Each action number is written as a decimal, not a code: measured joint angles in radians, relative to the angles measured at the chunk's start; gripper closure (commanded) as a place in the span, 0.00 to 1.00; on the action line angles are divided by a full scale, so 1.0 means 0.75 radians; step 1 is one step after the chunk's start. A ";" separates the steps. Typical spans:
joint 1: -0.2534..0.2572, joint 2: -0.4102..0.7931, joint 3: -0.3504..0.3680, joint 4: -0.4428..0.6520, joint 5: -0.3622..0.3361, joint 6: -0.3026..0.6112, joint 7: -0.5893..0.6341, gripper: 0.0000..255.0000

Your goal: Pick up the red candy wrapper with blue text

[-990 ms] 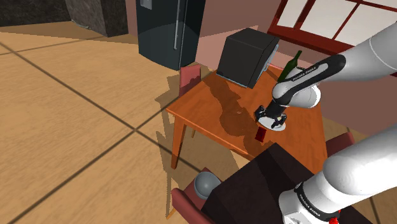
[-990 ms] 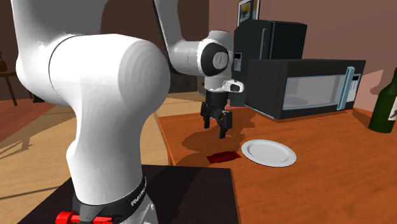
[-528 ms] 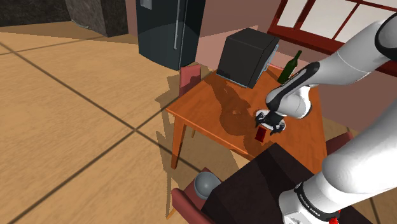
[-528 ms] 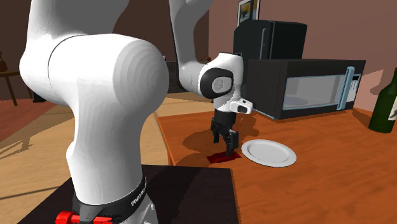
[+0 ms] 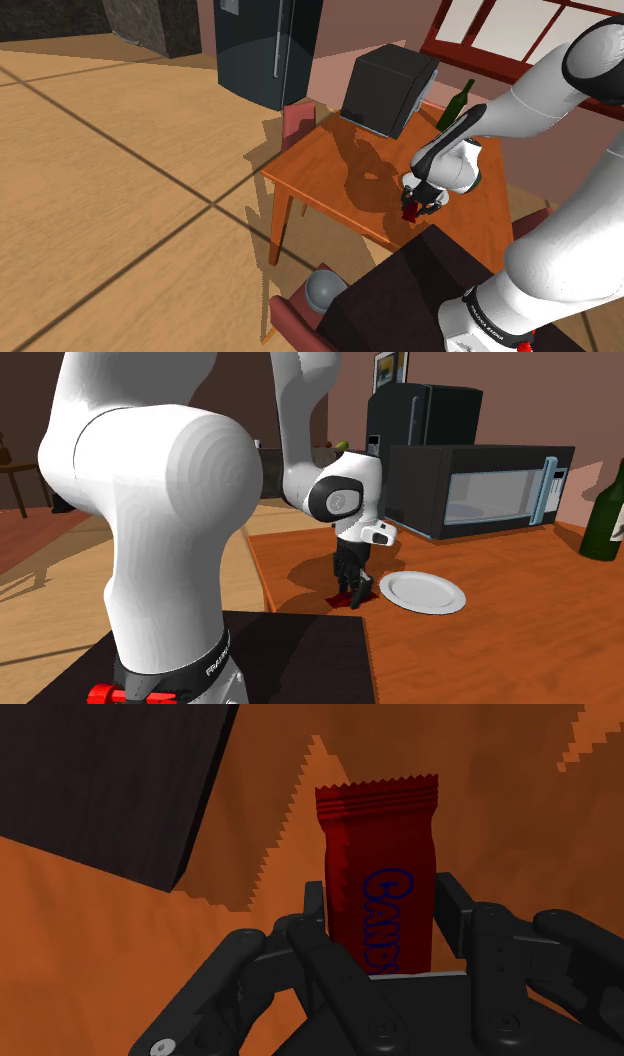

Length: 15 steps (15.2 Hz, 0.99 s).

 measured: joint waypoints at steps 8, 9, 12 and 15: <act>-0.002 0.005 0.003 0.003 0.004 0.002 -0.002 1.00; 0.008 -0.008 -0.009 0.000 -0.009 -0.007 0.009 1.00; 0.046 -0.063 -0.062 -0.011 -0.073 -0.052 0.061 1.00; 0.083 -0.137 -0.119 -0.028 -0.159 -0.108 0.128 1.00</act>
